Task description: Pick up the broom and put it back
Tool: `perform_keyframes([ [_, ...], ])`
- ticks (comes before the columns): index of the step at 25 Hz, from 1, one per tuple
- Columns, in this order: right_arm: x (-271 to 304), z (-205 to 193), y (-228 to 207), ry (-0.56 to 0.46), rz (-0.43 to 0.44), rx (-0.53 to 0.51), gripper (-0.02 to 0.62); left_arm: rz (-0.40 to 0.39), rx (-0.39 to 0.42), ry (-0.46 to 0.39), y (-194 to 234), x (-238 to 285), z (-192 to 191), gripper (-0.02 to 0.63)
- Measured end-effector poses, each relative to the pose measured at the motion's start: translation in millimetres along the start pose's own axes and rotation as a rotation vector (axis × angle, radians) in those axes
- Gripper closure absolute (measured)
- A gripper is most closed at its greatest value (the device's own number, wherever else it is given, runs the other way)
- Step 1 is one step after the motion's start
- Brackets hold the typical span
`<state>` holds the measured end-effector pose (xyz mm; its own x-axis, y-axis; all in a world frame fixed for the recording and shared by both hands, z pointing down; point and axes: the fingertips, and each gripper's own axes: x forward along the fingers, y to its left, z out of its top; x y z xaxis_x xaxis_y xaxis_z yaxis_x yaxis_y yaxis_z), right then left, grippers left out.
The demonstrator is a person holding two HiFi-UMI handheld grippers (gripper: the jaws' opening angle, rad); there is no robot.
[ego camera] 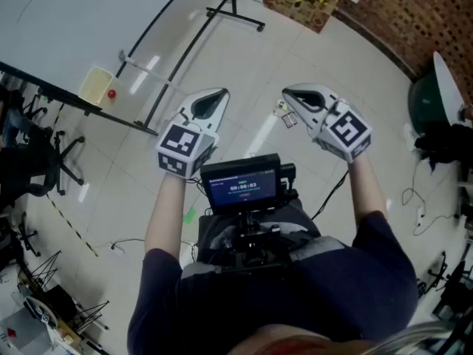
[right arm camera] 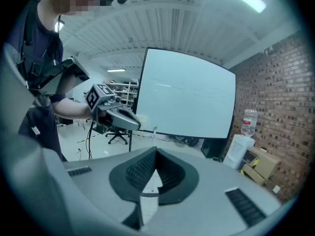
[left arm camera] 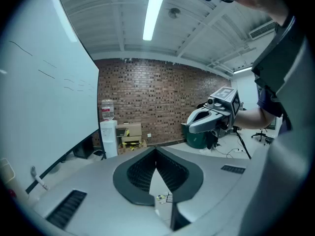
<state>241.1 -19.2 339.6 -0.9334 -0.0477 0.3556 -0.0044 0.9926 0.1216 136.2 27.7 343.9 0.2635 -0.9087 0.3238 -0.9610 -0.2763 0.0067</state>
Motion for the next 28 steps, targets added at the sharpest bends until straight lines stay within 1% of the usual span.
perform_keyframes([
  [2, 6.6, 3.4, 4.5, 0.001, 0.038, -0.032, 0.577, 0.041, -0.002, -0.008, 4.6, -7.4, 3.2, 0.606],
  [4, 12.5, 4.1, -0.9, -0.003, 0.070, -0.049, 0.577, 0.073, -0.002, -0.011, 7.7, -6.1, 8.8, 0.606],
  [6, 17.8, 0.8, -28.2, -0.012, 0.106, -0.052, 0.577, 0.106, 0.002, -0.001, 11.8, 13.5, 17.2, 0.606],
  [8, 26.0, -2.2, -66.4, -0.035, 0.153, -0.027, 0.577, 0.154, 0.000, 0.020, 21.1, 39.7, 25.2, 0.606],
  [10, 38.2, -0.5, -89.6, -0.062, 0.211, -0.002, 0.577, 0.205, -0.015, 0.034, 33.8, 51.8, 28.9, 0.606],
  [12, 53.1, 3.1, -95.1, -0.066, 0.269, -0.013, 0.577, 0.253, -0.033, 0.043, 47.2, 50.5, 28.0, 0.606],
  [15, 76.8, 11.9, -91.4, -0.058, 0.341, -0.070, 0.577, 0.317, -0.056, 0.048, 68.3, 42.2, 26.0, 0.606],
  [17, 88.9, 19.3, -88.0, -0.070, 0.380, -0.081, 0.577, 0.349, -0.068, 0.045, 78.8, 38.7, 25.4, 0.606],
  [20, 104.7, 28.9, -81.9, -0.087, 0.411, -0.072, 0.577, 0.371, -0.080, 0.041, 90.7, 35.2, 20.5, 0.606],
  [24, 131.0, 46.2, -72.3, -0.102, 0.427, -0.058, 0.577, 0.385, -0.097, 0.023, 113.5, 28.4, 12.7, 0.606],
  [28, 161.5, 65.8, -67.7, -0.117, 0.422, -0.061, 0.577, 0.368, -0.117, 0.007, 139.3, 30.0, 10.0, 0.606],
])
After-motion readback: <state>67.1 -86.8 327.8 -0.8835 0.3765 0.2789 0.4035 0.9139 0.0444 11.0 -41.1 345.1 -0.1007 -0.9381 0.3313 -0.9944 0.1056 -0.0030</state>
